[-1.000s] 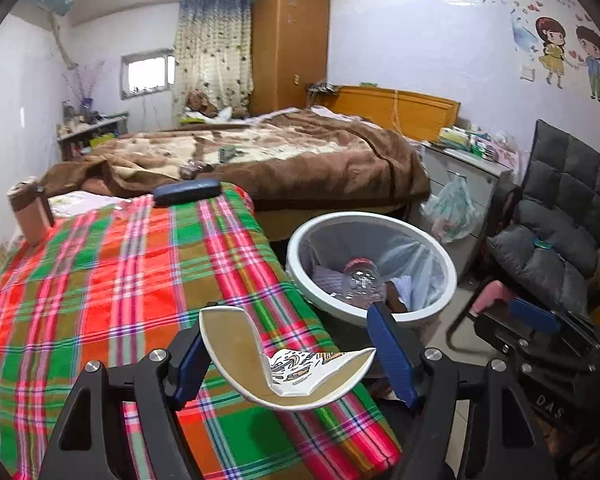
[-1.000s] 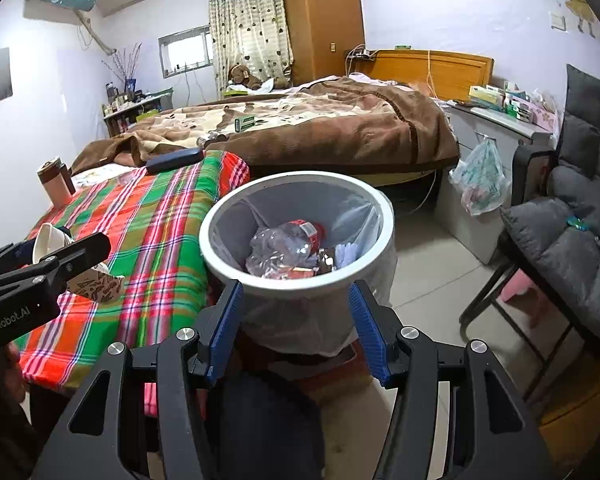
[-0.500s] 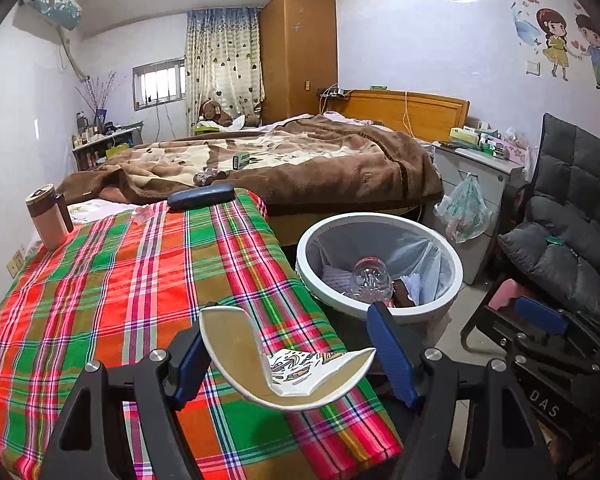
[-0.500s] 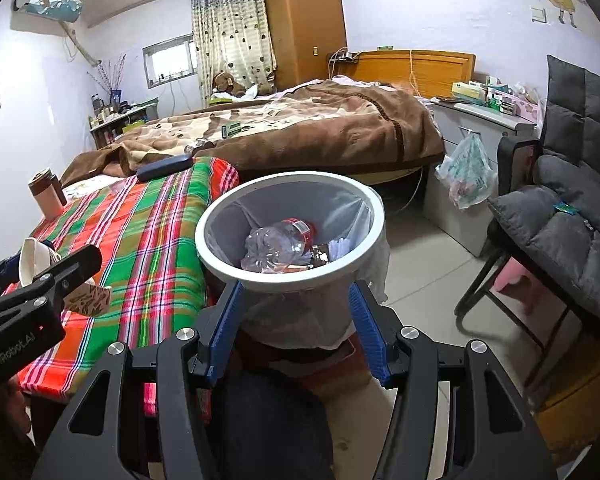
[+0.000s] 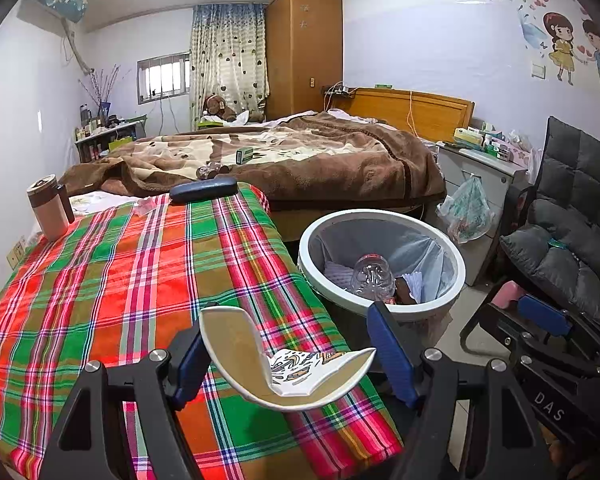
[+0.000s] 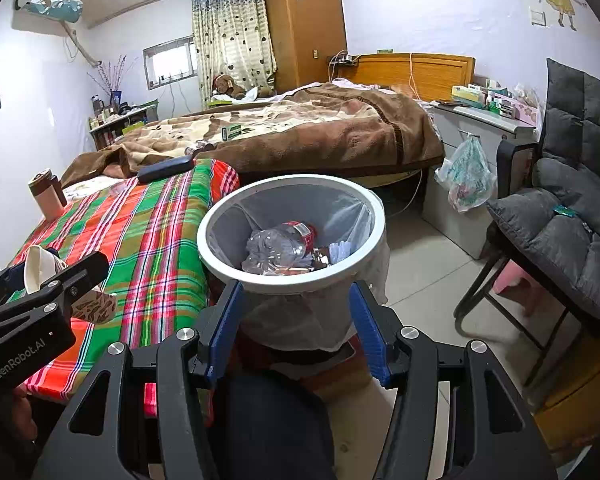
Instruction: Collect trash
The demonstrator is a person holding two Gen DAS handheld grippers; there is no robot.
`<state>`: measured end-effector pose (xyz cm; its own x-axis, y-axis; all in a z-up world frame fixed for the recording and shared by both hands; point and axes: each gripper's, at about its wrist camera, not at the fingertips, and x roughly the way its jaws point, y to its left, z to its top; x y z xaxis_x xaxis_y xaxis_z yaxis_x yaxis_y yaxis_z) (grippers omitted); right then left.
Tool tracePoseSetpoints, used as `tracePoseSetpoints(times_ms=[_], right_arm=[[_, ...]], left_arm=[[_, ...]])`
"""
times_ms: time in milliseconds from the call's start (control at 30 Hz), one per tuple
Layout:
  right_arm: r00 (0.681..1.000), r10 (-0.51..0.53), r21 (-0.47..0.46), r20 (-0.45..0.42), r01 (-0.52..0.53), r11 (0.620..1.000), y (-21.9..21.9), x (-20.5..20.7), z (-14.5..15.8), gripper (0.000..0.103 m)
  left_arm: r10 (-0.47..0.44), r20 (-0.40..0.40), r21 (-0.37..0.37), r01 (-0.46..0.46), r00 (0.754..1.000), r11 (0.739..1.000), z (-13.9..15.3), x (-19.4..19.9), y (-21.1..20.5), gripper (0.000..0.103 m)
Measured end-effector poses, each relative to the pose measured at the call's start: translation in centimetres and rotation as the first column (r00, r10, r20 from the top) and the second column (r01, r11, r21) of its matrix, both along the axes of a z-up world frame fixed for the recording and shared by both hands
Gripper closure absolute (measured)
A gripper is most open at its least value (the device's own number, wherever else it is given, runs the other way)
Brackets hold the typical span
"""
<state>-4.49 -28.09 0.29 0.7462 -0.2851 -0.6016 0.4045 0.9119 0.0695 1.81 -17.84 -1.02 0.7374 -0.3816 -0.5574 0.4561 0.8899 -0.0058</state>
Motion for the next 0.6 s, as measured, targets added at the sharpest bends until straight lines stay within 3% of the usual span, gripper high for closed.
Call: tracePoseSetpoints(times_ms=[600], right_arm=[[1.000, 0.009, 0.000, 0.009, -0.009, 1.000, -0.15, 0.00, 0.36, 0.047]], left_arm=[[0.009, 0.009, -0.009, -0.009, 1.000, 1.000, 0.01, -0.24, 0.08, 0.030]])
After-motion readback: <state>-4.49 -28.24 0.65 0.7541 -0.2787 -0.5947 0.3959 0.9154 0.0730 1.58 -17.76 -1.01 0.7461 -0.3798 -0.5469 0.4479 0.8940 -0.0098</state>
